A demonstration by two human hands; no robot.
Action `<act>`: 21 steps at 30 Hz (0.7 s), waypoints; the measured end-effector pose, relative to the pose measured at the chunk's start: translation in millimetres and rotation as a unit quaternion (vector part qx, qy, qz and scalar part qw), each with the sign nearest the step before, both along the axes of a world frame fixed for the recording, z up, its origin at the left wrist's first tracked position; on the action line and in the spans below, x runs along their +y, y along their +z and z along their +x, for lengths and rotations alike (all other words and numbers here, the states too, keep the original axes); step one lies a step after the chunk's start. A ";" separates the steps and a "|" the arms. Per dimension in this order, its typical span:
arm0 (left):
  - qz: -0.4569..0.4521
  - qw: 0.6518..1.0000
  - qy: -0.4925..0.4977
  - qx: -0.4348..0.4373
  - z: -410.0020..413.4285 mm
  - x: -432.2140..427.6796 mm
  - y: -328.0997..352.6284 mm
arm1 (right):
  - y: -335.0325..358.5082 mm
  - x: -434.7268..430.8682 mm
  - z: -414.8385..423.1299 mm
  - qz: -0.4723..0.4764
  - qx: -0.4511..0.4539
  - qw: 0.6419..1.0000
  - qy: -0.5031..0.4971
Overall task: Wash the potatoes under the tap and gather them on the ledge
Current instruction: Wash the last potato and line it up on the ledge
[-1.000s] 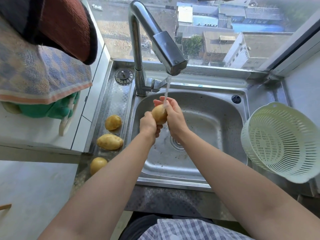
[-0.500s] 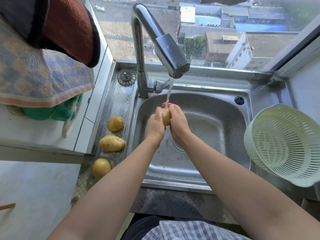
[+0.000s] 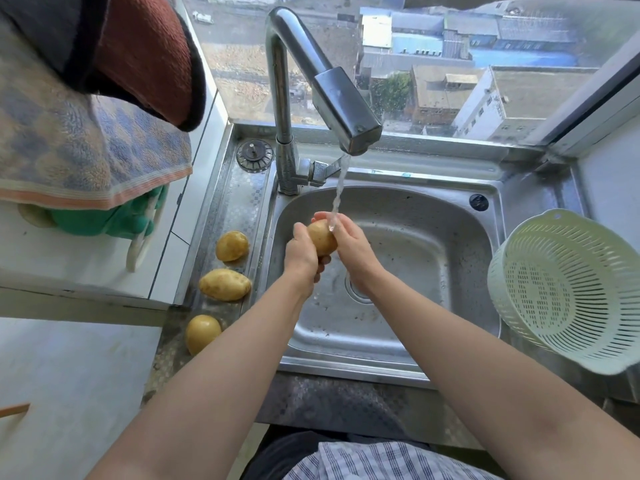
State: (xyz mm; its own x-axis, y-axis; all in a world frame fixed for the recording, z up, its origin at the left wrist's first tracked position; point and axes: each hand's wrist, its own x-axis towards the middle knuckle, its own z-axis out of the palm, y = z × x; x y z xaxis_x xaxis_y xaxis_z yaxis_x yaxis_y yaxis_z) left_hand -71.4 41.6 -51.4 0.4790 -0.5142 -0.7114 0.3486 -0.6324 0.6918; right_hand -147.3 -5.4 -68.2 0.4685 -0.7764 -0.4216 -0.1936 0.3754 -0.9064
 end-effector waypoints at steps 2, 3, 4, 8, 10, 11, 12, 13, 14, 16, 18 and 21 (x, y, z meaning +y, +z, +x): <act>0.004 1.000 -0.014 0.003 -1.4 2.0 -0.2 | -4.1 -1.4 -3.6 0.014 -0.029 0.999 0.004; -0.014 0.999 -0.032 0.004 -4.3 3.4 0.1 | -3.6 -3.1 -1.4 0.028 -0.030 0.999 -0.026; -0.040 0.998 -0.054 0.004 -8.3 4.9 1.5 | -2.7 -4.6 1.4 0.043 -0.022 0.997 -0.067; -0.108 0.987 -0.108 -0.057 -13.3 3.8 -2.7 | -4.1 -10.6 6.0 0.087 0.001 0.986 -0.144; -0.071 0.993 -0.069 -0.068 -8.4 0.8 -4.8 | -6.8 -7.5 0.3 0.077 -0.041 0.990 -0.112; -0.042 0.996 -0.044 -0.062 -5.6 0.1 -5.3 | -7.7 -5.1 -2.1 0.068 -0.063 0.992 -0.081; -0.016 0.998 -0.024 -0.049 -3.6 -0.1 -5.7 | -8.5 -2.9 -3.3 0.064 -0.080 0.994 -0.048; -0.002 0.999 -0.010 -0.032 -2.5 -0.1 -5.9 | -8.1 -0.9 -3.4 0.064 -0.087 0.994 -0.025; -0.001 1.000 -0.004 -0.012 -2.9 0.2 -4.7 | -7.1 0.3 -1.6 0.067 -0.085 0.994 -0.019; -0.004 1.000 -0.015 -0.001 -6.5 1.8 -4.2 | -2.8 0.3 4.2 0.061 -0.047 0.996 -0.053; -0.018 0.999 -0.040 -0.013 -11.8 3.4 -5.8 | -0.3 -3.8 8.5 0.057 0.005 0.992 -0.112; -0.072 0.995 -0.048 -0.050 -16.2 3.2 -7.2 | -0.2 -7.6 14.3 0.061 0.027 0.986 -0.152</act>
